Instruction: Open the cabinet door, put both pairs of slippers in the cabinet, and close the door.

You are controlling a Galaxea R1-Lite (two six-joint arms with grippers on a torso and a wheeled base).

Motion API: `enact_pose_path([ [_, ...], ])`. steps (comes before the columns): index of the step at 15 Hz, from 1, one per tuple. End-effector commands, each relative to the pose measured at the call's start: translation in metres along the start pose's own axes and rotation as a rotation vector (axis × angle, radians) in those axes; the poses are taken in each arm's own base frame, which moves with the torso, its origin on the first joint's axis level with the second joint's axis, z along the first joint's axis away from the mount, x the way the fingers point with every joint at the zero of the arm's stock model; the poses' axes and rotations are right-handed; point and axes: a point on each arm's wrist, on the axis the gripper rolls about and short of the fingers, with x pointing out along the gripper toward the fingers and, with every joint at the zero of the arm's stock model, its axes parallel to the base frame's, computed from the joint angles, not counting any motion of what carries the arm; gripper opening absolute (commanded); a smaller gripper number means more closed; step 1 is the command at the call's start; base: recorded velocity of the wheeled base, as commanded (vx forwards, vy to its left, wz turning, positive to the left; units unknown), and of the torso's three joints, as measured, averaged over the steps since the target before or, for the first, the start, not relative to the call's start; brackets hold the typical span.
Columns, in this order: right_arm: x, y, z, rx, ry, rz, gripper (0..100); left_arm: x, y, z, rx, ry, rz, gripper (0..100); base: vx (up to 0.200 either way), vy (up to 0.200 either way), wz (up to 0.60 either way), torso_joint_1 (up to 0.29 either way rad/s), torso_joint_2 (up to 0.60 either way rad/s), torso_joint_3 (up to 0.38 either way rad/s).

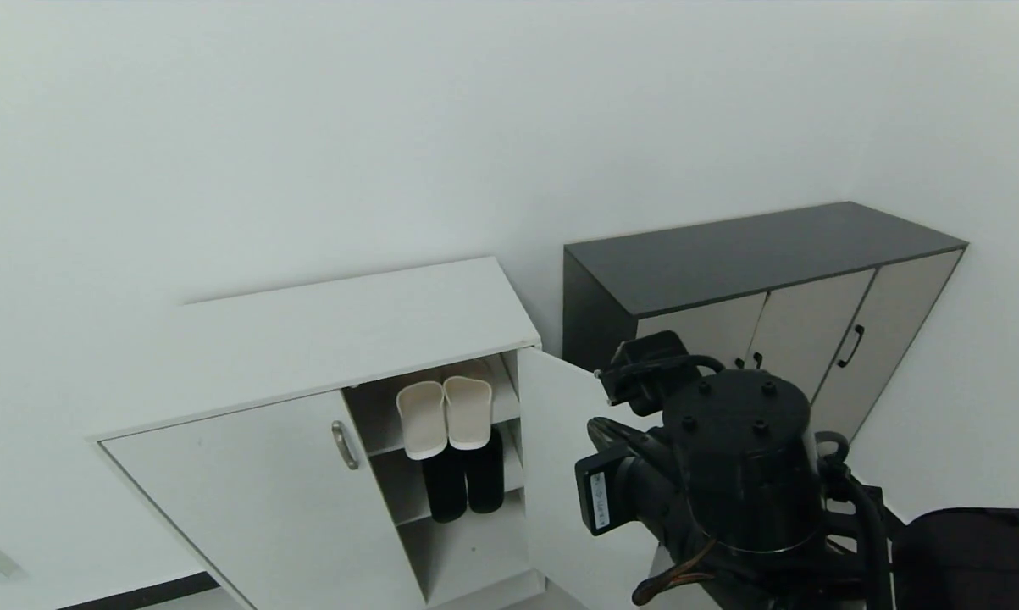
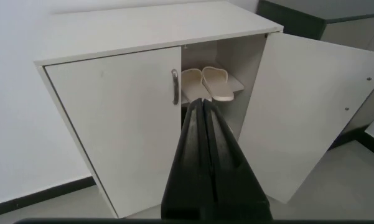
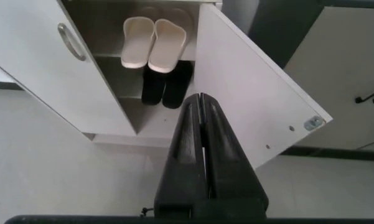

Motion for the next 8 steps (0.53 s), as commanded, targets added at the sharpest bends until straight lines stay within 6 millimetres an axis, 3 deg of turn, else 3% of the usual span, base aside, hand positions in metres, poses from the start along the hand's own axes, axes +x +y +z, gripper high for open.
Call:
enact_pose_path([
  [1, 0.0027, 0.0005, -0.0026, -0.005, 0.006, -0.005, 0, 0.0001, 0.0, -0.0001, 0.0, 0.002, 0.0, 0, 0.0, 0.0, 0.0, 0.0, 0.0, 0.0],
  [3, 0.003, 0.0007, -0.0028, -0.004, 0.004, -0.003, 0, 0.0001, 0.0, -0.0001, 0.0, 0.002, 0.0, 0, 0.0, 0.0, 0.0, 0.0, 0.0, 0.0],
  [8, 0.0074, -0.0021, -0.0043, -0.008, 0.01, -0.019, 0, 0.0001, 0.0, -0.0001, -0.001, 0.002, 0.0, 0, -0.2, 0.0, 0.0, 0.003, 0.0, 0.001],
])
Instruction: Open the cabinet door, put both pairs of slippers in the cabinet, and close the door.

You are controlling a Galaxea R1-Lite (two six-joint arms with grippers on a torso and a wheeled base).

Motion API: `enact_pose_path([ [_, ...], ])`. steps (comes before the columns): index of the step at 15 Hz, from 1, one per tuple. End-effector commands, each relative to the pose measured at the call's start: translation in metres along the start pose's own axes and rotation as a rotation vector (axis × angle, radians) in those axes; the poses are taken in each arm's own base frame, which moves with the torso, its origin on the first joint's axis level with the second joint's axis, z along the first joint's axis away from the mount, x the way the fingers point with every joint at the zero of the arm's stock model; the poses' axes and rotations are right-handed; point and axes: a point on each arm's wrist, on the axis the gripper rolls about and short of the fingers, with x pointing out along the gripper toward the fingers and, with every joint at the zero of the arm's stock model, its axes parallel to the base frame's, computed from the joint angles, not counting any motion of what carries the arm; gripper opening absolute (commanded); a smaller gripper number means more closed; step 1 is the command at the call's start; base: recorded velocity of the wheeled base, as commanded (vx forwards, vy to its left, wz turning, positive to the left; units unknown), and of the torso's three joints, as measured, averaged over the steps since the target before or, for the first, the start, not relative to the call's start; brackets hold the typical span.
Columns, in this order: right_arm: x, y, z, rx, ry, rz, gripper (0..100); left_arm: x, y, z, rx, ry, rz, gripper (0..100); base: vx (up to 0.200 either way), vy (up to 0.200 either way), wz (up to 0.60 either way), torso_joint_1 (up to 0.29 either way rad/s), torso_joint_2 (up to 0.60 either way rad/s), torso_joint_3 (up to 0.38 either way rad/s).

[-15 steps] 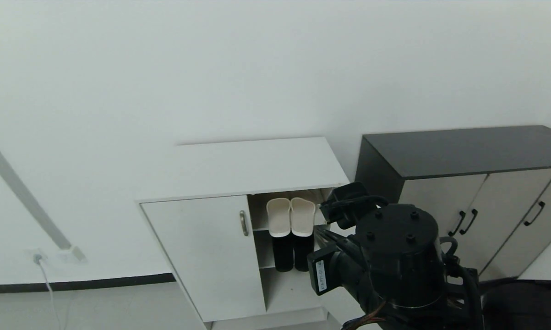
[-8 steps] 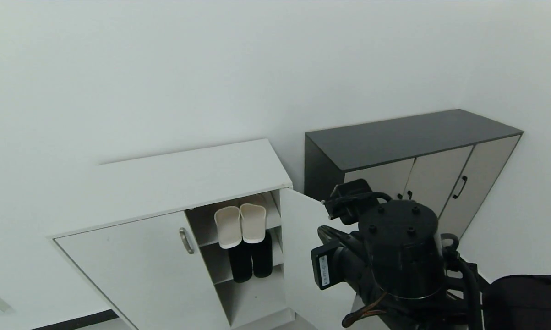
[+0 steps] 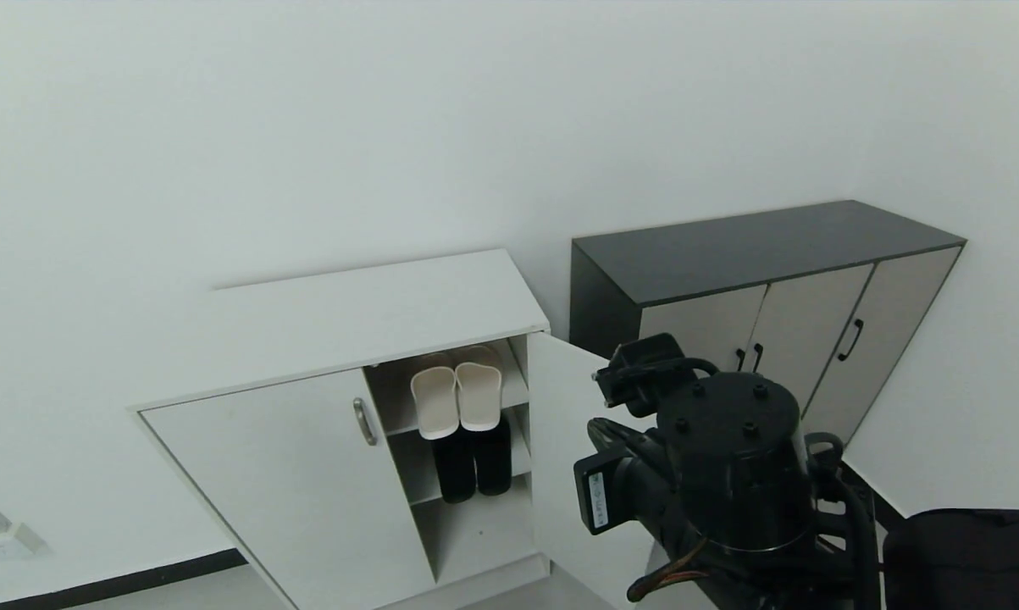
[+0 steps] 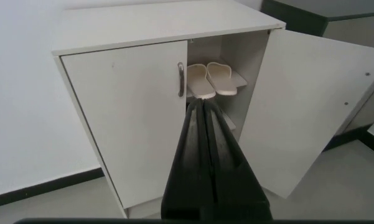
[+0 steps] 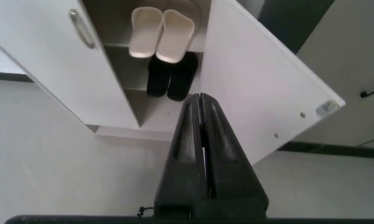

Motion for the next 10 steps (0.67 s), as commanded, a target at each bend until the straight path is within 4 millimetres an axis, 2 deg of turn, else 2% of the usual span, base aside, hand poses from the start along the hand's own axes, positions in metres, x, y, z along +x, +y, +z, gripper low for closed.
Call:
enact_pose_path([
  [1, 0.002, -0.001, -0.001, 0.0, 0.002, -0.007, 0, 0.0, 0.0, 0.0, -0.001, 0.001, 0.0, 0, -0.2, 0.0, 0.0, -0.012, 0.0, 0.012],
  [3, 0.01, -0.01, 0.0, 0.008, 0.002, -0.041, 0, 0.0, 0.0, 0.0, 0.0, 0.001, 0.0, 0, 0.0, 0.0, 0.0, 0.0, 0.0, 0.0],
  [7, 0.055, -0.054, 0.013, 0.068, -0.002, -0.14, 0, 0.0, 0.0, 0.0, 0.0, 0.001, 0.0, 0, 0.0, 0.0, 0.0, 0.0, 0.0, 0.0],
  [8, 0.059, -0.061, 0.014, 0.076, -0.001, -0.136, 0, 0.0, 0.0, 0.0, 0.0, 0.001, 0.0, 0, 0.0, 0.0, 0.0, 0.0, 0.0, 0.0],
  [10, 0.093, -0.1, 0.022, 0.12, -0.006, -0.165, 0, 0.0, 0.0, 0.0, 0.0, 0.001, 0.0, 0, 0.0, 0.0, 0.0, 0.0, 0.0, 0.0],
])
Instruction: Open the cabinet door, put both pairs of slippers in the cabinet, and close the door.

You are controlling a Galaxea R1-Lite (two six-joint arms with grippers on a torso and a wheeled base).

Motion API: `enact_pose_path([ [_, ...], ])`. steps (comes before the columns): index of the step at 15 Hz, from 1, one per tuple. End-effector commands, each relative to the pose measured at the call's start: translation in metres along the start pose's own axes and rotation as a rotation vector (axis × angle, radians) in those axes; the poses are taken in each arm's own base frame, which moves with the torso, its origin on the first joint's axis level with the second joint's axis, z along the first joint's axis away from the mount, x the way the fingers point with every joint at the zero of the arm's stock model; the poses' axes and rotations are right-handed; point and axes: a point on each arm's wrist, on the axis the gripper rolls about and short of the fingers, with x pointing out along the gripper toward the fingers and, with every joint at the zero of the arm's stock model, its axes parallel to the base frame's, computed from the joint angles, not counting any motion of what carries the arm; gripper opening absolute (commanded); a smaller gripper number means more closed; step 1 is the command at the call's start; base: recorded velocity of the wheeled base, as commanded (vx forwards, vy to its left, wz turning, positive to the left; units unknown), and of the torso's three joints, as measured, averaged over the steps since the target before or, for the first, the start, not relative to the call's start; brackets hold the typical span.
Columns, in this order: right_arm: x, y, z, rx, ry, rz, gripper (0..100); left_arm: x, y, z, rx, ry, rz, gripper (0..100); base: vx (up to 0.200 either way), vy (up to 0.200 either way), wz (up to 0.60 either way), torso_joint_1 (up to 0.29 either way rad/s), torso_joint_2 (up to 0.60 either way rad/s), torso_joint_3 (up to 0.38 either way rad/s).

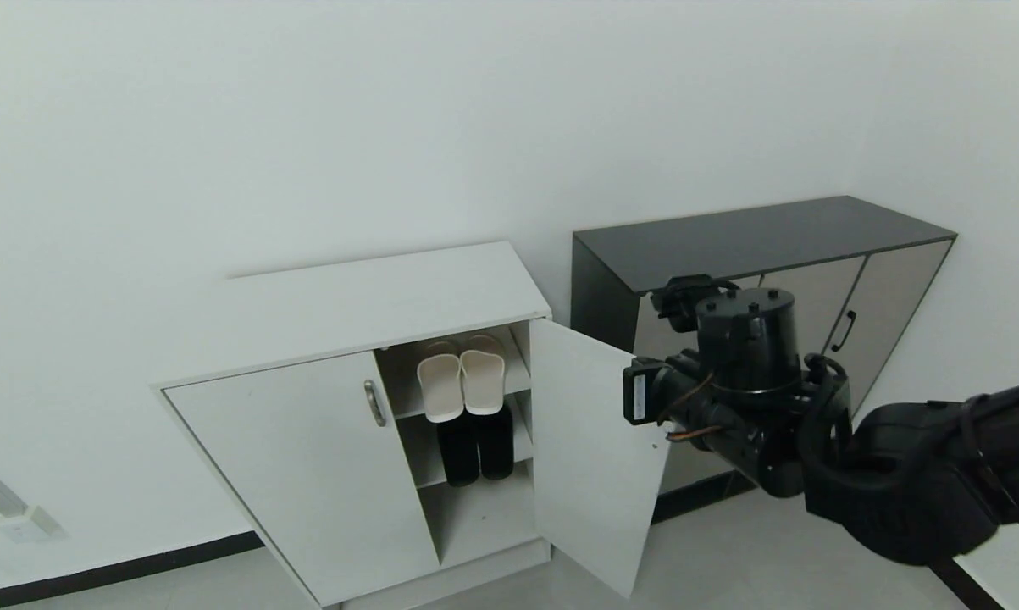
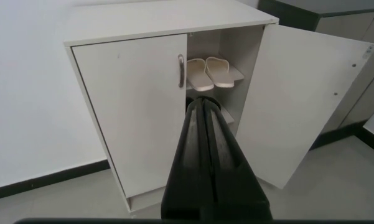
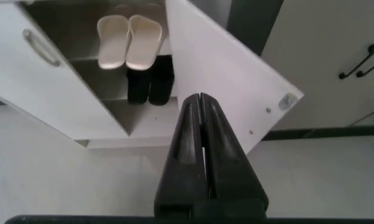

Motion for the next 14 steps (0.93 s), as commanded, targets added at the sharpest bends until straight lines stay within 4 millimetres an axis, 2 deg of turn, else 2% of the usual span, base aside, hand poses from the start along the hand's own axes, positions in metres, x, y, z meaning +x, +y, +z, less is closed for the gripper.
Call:
enact_pose_path([
  [1, 0.04, -0.03, 0.002, 0.029, 0.004, -0.068, 0, 0.0, 0.0, 0.0, 0.0, 0.001, 0.001, 0, 0.0, 0.0, 0.0, 0.0, 0.0, 0.0],
  [2, 0.057, -0.043, 0.002, 0.041, 0.008, -0.077, 0, 0.0, 0.0, 0.0, 0.0, 0.001, 0.001, 0, 0.0, 0.0, 0.0, 0.0, 0.0, 0.0],
  [4, 0.078, -0.061, 0.002, 0.059, 0.008, -0.083, 0, 0.0, 0.0, 0.0, 0.0, 0.001, 0.0, 0, 0.0, 0.0, 0.0, 0.0, 0.0, 0.0],
  [7, 0.101, -0.071, -0.002, 0.067, 0.015, -0.103, 0, 0.0, 0.0, 0.0, 0.0, 0.001, 0.001, 0, 0.0, 0.0, 0.0, 0.0, 0.0, 0.0],
  [14, 0.121, -0.08, -0.024, 0.068, 0.068, -0.111, 0, 0.0, 0.0, 0.0, 0.0, 0.001, 0.001, 0, 0.0, 0.0, 0.0, 0.0, 0.0, 0.0],
])
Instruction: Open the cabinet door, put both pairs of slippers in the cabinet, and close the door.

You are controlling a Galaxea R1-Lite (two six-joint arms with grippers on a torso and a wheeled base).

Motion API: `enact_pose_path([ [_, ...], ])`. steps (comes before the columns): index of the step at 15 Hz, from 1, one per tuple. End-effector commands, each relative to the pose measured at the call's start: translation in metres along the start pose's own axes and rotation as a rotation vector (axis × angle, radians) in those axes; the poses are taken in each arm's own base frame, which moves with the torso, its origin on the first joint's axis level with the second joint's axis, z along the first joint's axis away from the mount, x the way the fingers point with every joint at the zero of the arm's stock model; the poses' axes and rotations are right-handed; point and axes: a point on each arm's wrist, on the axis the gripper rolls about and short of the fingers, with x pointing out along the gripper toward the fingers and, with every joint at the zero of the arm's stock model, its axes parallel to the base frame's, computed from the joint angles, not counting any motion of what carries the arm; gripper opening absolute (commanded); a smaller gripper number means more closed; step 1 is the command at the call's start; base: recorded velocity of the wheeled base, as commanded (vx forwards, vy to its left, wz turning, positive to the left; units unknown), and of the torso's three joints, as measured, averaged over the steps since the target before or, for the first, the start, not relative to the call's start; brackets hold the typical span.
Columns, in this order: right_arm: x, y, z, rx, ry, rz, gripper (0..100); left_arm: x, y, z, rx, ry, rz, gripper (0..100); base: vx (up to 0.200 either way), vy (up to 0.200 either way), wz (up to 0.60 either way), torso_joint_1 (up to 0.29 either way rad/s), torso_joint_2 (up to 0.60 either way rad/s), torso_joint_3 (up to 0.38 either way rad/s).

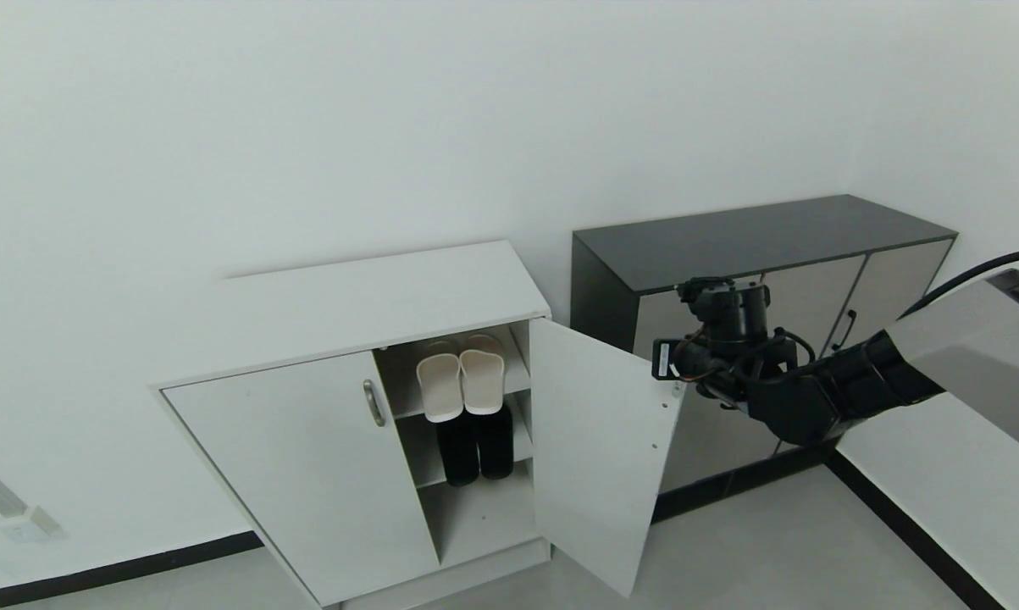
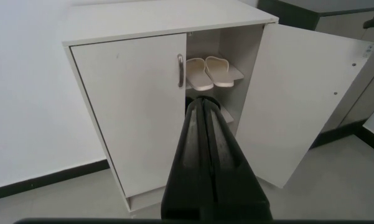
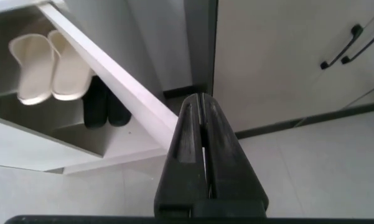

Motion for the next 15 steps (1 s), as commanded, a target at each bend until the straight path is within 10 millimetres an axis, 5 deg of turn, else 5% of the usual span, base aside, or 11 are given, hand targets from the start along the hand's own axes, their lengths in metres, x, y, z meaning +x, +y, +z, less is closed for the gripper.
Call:
enact_pose_path([
  [1, 0.005, -0.001, -0.007, -0.003, 0.016, -0.008, 0, 0.0, 0.0, 0.0, 0.0, 0.003, 0.001, 0, 0.0, 0.0, 0.0, 0.0, 0.0, 0.0],
  [15, 0.007, 0.008, -0.017, -0.015, 0.042, 0.009, 0, 0.0, 0.0, 0.0, -0.002, 0.001, 0.001, 0, 0.0, 0.0, 0.0, 0.0, 0.0, 0.0],
])
